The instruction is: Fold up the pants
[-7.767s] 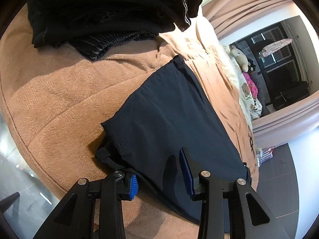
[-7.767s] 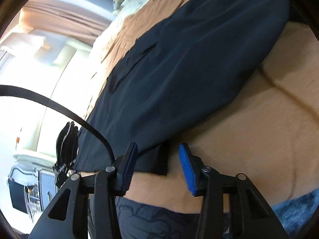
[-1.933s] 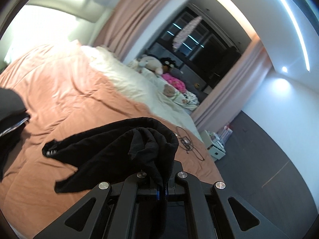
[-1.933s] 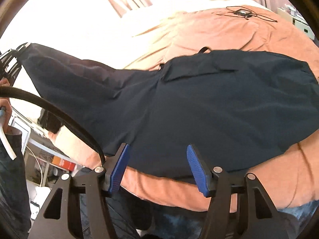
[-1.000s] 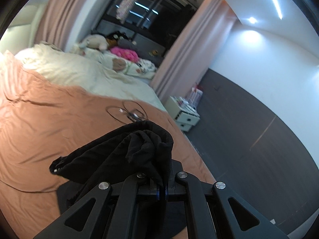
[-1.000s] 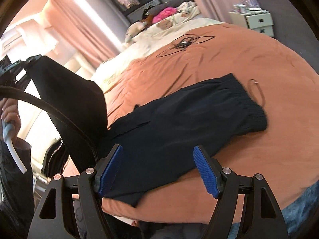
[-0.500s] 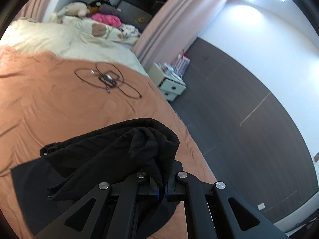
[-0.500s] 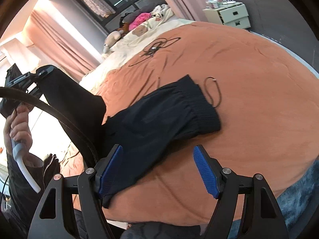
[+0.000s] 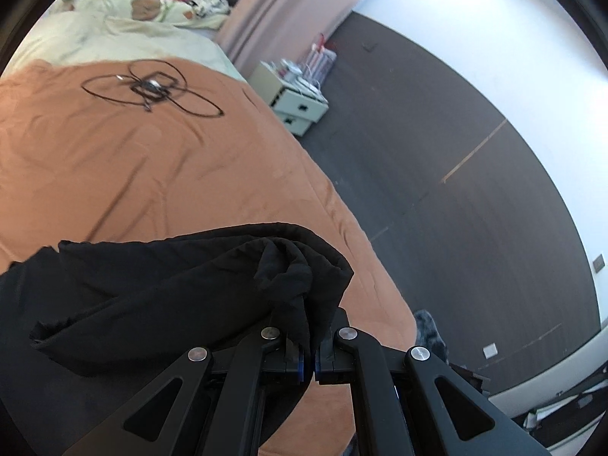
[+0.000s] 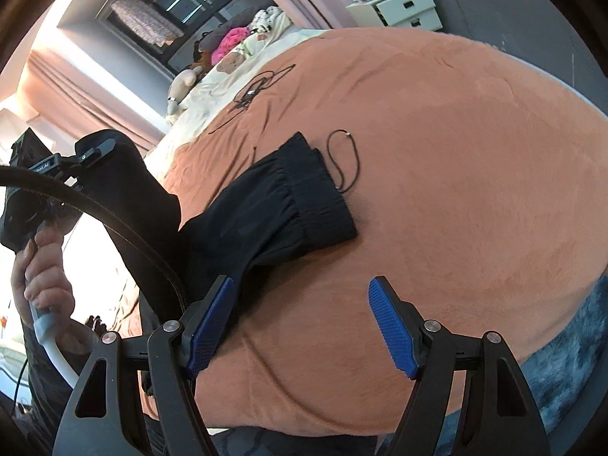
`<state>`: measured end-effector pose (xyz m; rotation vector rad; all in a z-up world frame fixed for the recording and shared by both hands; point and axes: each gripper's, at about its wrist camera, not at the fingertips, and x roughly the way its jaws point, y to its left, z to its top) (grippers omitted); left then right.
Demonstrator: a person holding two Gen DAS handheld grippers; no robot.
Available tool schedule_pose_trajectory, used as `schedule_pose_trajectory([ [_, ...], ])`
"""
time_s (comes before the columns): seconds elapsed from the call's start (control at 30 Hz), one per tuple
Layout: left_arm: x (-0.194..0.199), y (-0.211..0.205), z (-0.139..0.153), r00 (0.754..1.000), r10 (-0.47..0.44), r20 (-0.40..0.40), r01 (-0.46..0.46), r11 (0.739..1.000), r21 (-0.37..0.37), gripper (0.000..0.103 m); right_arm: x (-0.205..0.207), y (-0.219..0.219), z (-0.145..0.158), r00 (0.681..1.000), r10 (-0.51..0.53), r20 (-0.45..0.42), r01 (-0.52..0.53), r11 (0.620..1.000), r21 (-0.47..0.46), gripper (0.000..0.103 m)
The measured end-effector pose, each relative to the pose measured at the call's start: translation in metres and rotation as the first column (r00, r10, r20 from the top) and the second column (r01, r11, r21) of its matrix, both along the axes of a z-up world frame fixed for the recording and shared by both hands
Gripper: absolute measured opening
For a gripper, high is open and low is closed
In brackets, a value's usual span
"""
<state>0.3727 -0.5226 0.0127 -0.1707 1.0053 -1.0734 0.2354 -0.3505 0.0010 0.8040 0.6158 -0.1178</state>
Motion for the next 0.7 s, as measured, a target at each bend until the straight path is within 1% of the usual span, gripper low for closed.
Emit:
schedule_pose_trajectory([
  [0.1, -0.005, -0.020, -0.009, 0.999, -0.033, -0.018, 0.033, 0.999, 0.009, 0.003, -0.001, -0.004, -0.007, 1.000, -0.019, 0.000, 0.019, 0.999, 0.034, 0.072],
  [0.2, -0.014, -0.035, -0.020, 0.997, -0.067, -0.039, 0.068, 0.998, 0.017, 0.003, -0.006, -0.006, -0.010, 1.000, -0.031, -0.001, 0.031, 0.999, 0.043, 0.072],
  [0.3, -0.030, -0.051, -0.035, 0.991, -0.120, -0.060, 0.123, 0.992, 0.040, 0.003, -0.011, -0.008, -0.011, 0.999, -0.042, -0.006, 0.043, 0.998, 0.049, 0.072],
  [0.37, -0.039, -0.062, -0.048, 0.985, -0.157, -0.073, 0.163, 0.983, 0.089, 0.010, -0.012, -0.006, -0.011, 0.999, -0.043, -0.005, 0.044, 0.997, 0.056, 0.072],
  [0.4, -0.043, -0.065, -0.054, 0.982, -0.171, -0.080, 0.180, 0.977, 0.114, 0.025, -0.011, -0.006, -0.013, 0.999, -0.042, -0.004, 0.042, 0.997, 0.062, 0.072],
  [0.43, -0.046, -0.067, -0.059, 0.978, -0.185, -0.092, 0.195, 0.973, 0.123, 0.047, -0.011, -0.006, -0.013, 0.999, -0.040, -0.002, 0.040, 0.997, 0.071, 0.072],
  [0.47, -0.048, -0.067, -0.063, 0.975, -0.195, -0.106, 0.207, 0.971, 0.121, 0.058, -0.010, -0.006, -0.013, 0.999, -0.040, -0.002, 0.040, 0.996, 0.078, 0.072],
  [0.5, -0.051, -0.063, -0.064, 0.975, -0.197, -0.108, 0.209, 0.971, 0.116, 0.073, -0.011, -0.006, -0.014, 0.999, -0.041, 0.000, 0.041, 0.996, 0.084, 0.072],
  [0.53, -0.053, -0.058, -0.063, 0.976, -0.193, -0.097, 0.203, 0.973, 0.108, 0.080, -0.012, -0.005, -0.015, 0.999, -0.041, 0.006, 0.040, 0.995, 0.092, 0.072],
  [0.57, -0.053, -0.054, -0.061, 0.978, -0.188, -0.091, 0.197, 0.975, 0.106, 0.082, -0.012, -0.004, -0.015, 0.999, -0.041, 0.011, 0.040, 0.994, 0.099, 0.072],
  [0.7, -0.047, -0.024, -0.053, 0.986, -0.139, -0.087, 0.147, 0.985, 0.092, 0.083, -0.009, 0.002, -0.014, 1.000, -0.023, 0.019, 0.021, 0.994, 0.111, 0.072],
])
